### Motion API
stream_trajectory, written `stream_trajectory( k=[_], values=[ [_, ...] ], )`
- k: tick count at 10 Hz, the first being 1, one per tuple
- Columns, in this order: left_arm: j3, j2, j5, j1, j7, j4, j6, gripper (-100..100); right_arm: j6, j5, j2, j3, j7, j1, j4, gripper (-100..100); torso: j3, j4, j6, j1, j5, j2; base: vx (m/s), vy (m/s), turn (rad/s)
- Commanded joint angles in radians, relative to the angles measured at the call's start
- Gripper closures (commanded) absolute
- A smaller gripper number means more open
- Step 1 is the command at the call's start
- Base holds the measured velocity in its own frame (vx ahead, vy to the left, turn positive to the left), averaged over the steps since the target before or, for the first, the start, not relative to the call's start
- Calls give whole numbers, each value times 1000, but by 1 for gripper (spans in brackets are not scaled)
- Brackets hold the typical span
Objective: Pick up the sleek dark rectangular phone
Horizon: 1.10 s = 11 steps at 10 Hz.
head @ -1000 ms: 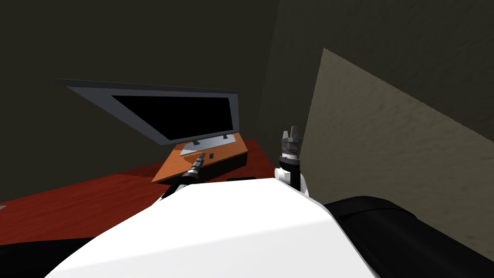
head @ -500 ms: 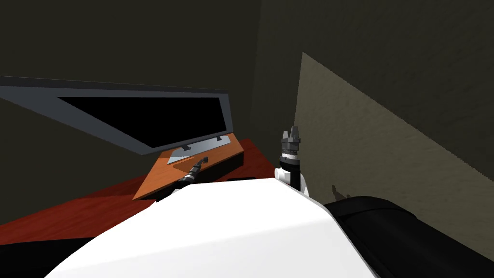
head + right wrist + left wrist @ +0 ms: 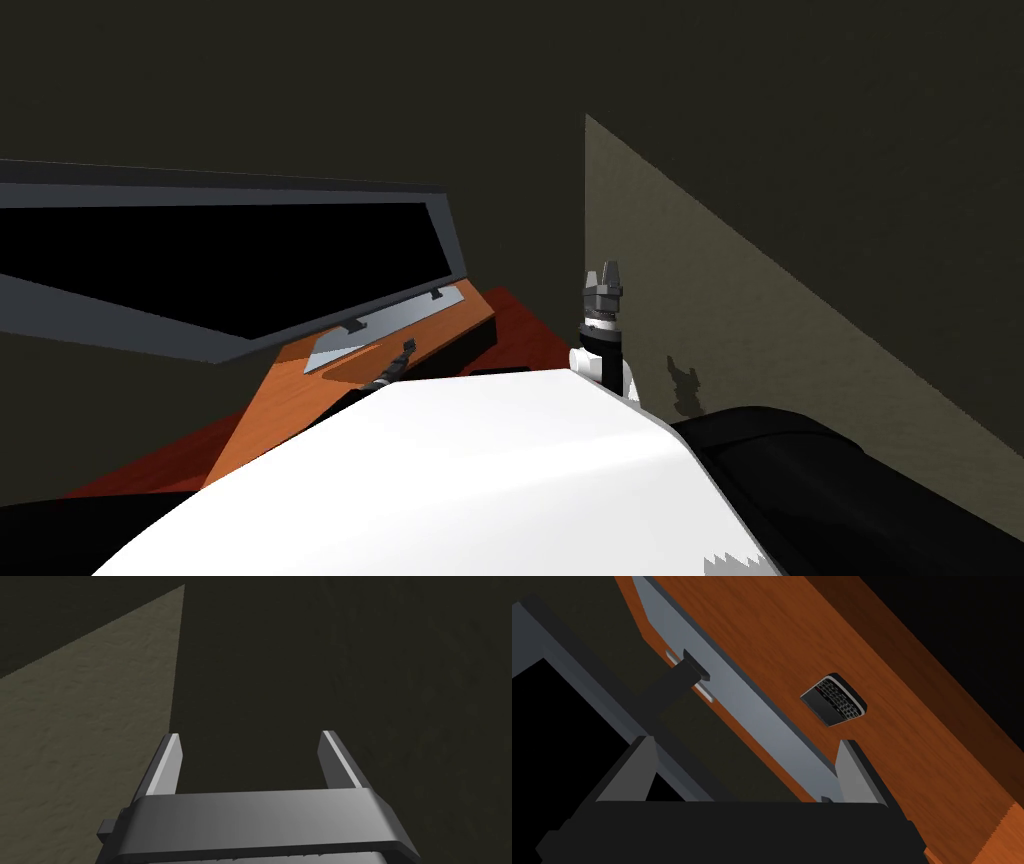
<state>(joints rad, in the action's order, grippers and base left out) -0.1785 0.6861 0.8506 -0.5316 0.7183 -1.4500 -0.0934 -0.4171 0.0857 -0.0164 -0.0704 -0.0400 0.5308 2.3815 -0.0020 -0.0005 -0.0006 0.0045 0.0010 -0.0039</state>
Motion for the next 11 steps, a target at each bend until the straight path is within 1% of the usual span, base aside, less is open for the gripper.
stream_trajectory(
  k=[1,2,3,4,5,6,7,8,9,10,11],
  values=[
    [-14,12,24,15,10,50,16,-100,0,0,0,0,0,0,0,0,0,0,0,0,0,0,17,26,-183],
    [-33,36,66,12,25,81,41,-100,0,0,0,0,0,0,0,0,0,0,-1,0,0,0,23,20,-347],
    [-33,36,67,12,25,97,41,-100,0,0,0,0,0,0,0,0,0,0,0,0,0,0,19,32,-173],
    [-53,59,109,9,38,124,67,-100,0,0,0,0,0,0,0,0,0,0,-1,0,0,0,35,34,-387],
    [-53,59,109,9,38,137,67,-100,0,0,0,0,0,0,0,0,-1,0,0,1,0,-1,26,39,-162],
    [-53,59,109,9,38,142,67,-100,0,0,0,0,0,0,0,0,-1,0,-2,1,0,-1,6,15,42],
    [-74,80,150,6,50,180,92,-100,0,0,0,0,0,0,0,0,0,0,-2,-1,0,0,18,8,-311],
    [-74,80,150,6,50,186,92,-100,0,0,0,0,0,0,0,0,0,0,0,-1,0,0,21,27,-204],
    [-95,100,190,3,61,222,117,-100,0,0,0,0,0,0,0,0,0,0,-1,0,0,-1,37,28,-354],
    [-95,100,190,3,61,228,117,-100,0,0,0,0,0,0,0,0,-1,0,0,0,0,-2,29,41,-167],
    [-95,100,190,3,61,228,117,-100,0,0,0,0,0,0,0,0,-1,0,-2,1,0,-1,11,28,48]
  ],
)
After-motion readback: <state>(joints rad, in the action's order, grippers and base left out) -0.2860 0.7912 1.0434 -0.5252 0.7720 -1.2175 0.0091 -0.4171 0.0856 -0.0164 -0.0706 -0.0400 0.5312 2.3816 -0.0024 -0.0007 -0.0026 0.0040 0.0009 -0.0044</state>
